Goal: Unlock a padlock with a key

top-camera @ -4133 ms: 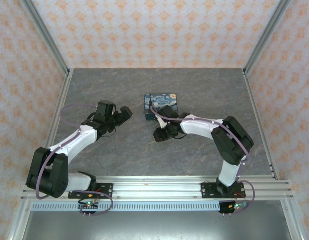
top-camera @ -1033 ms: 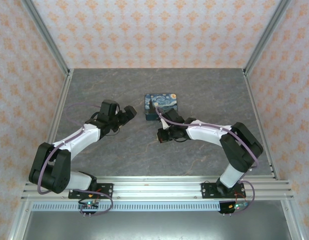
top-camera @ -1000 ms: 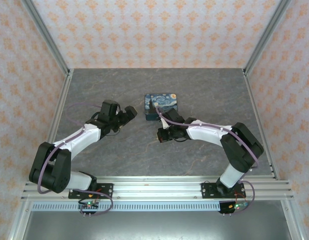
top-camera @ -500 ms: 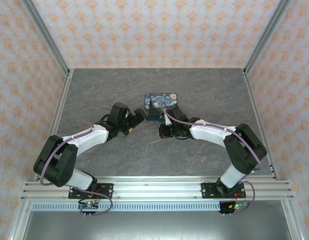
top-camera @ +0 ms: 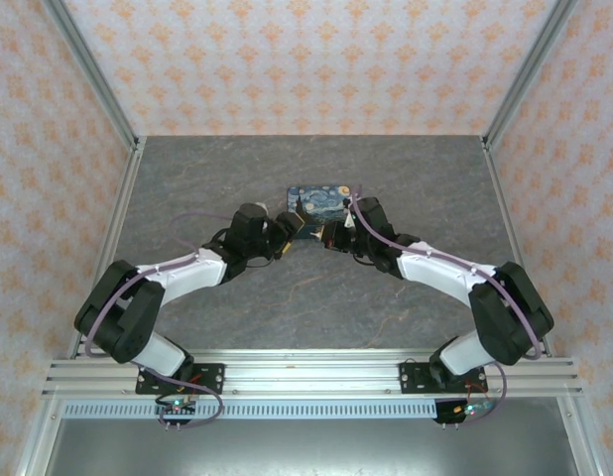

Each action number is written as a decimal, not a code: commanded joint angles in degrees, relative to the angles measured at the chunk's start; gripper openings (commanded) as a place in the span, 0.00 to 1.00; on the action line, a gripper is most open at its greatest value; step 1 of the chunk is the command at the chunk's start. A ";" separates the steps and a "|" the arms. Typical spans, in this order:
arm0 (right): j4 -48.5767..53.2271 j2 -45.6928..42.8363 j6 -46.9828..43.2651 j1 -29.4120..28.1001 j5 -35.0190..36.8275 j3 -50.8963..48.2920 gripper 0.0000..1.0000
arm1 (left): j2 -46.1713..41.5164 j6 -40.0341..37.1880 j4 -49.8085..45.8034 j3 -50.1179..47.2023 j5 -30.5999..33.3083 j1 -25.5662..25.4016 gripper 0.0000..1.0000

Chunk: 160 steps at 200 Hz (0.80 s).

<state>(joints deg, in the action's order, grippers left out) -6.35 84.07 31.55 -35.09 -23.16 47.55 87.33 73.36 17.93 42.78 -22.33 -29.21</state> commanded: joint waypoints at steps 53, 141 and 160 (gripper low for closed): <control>-4.09 -2.56 2.88 0.09 1.86 -0.79 0.00 | 5.12 4.64 7.02 6.15 1.64 -3.73 0.55; -4.13 -3.35 2.49 0.18 1.71 -1.79 0.00 | 5.83 4.39 6.03 7.06 3.32 -4.36 0.32; -4.06 -3.56 2.35 0.28 1.76 -2.03 0.00 | 5.74 4.16 5.57 7.05 3.70 -4.39 0.25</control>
<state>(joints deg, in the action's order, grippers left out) -8.95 82.32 33.87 -35.07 -22.31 46.41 93.03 78.04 23.44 48.36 -20.51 -33.04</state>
